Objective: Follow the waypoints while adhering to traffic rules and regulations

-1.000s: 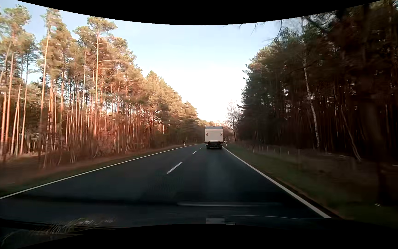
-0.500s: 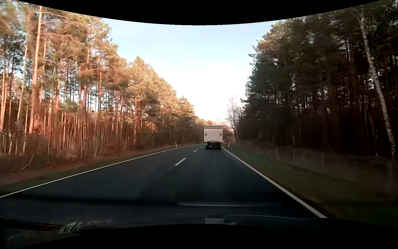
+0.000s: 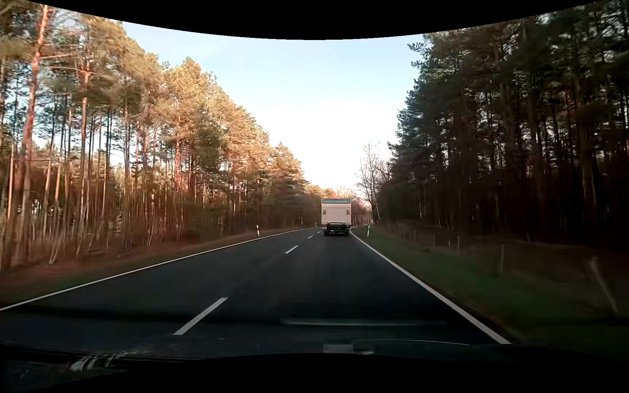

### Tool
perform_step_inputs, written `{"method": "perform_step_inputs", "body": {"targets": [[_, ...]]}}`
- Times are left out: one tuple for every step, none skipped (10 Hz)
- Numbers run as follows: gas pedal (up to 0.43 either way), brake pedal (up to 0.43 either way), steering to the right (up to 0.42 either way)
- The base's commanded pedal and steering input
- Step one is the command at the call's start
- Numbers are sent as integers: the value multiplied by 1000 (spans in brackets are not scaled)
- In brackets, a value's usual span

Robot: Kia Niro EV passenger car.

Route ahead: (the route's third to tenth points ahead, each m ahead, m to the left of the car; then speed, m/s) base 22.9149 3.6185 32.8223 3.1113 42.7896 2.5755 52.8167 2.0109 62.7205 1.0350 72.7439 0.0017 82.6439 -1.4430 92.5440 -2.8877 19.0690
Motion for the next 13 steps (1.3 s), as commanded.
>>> {"method": "perform_step_inputs", "body": {"targets": [[130, 0, 2], [130, 0, 2], [130, 0, 2], [130, 0, 2], [130, 0, 2], [130, 0, 2], [130, 0, 2], [130, 0, 2], [130, 0, 2], [130, 0, 2], [130, 0, 2], [130, 0, 2], [130, 0, 2]]}}
